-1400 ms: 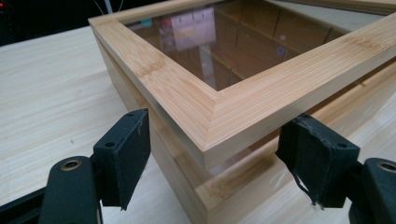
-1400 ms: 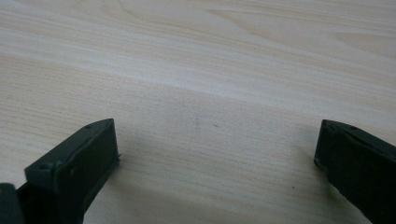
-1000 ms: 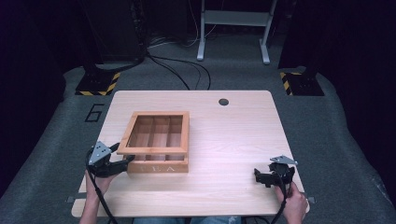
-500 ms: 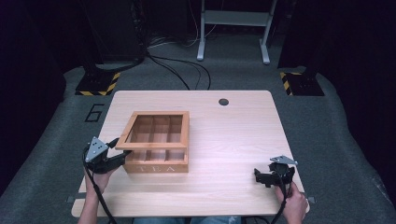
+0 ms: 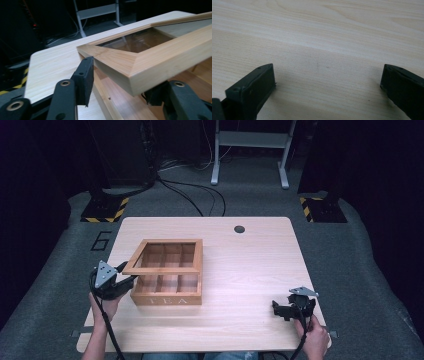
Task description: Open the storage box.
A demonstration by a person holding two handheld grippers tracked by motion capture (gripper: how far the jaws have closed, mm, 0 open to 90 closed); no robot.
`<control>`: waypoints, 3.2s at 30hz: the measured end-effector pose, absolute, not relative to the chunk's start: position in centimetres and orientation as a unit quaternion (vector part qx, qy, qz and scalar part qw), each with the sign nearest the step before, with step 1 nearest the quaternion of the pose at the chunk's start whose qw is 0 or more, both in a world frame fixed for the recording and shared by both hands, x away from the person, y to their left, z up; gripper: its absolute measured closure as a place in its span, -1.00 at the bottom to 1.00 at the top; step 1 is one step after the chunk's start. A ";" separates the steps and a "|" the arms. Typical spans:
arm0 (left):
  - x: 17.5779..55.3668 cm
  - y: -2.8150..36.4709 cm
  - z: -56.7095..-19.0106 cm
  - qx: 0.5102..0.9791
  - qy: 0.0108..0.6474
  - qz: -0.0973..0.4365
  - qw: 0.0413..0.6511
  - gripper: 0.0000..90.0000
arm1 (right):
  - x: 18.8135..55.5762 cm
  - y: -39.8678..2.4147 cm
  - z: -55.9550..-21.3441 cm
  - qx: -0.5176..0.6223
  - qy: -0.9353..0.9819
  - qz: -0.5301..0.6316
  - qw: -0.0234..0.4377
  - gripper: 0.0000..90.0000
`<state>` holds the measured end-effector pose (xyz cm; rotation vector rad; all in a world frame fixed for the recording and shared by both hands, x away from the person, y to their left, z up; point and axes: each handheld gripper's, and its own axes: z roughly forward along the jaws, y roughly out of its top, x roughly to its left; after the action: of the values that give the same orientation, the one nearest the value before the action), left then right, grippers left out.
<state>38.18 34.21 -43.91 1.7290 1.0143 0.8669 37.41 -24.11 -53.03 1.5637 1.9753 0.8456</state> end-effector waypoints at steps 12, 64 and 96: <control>38.6 34.0 -43.1 0.684 0.424 0.378 0.458 0.35 | 37.4 -24.1 -53.0 0.571 0.722 0.309 0.239 -1.00; 44.0 34.9 -36.3 0.708 0.452 0.308 0.446 0.42 | 37.4 -24.1 -53.0 0.571 0.722 0.310 0.239 -1.00; 46.8 35.3 -34.2 0.725 0.445 0.291 0.437 0.42 | 37.4 -24.1 -53.0 0.571 0.722 0.309 0.239 -1.00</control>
<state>46.81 35.27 -34.22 1.8037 1.1054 0.7248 37.41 -24.12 -53.02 1.5637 1.9762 0.8470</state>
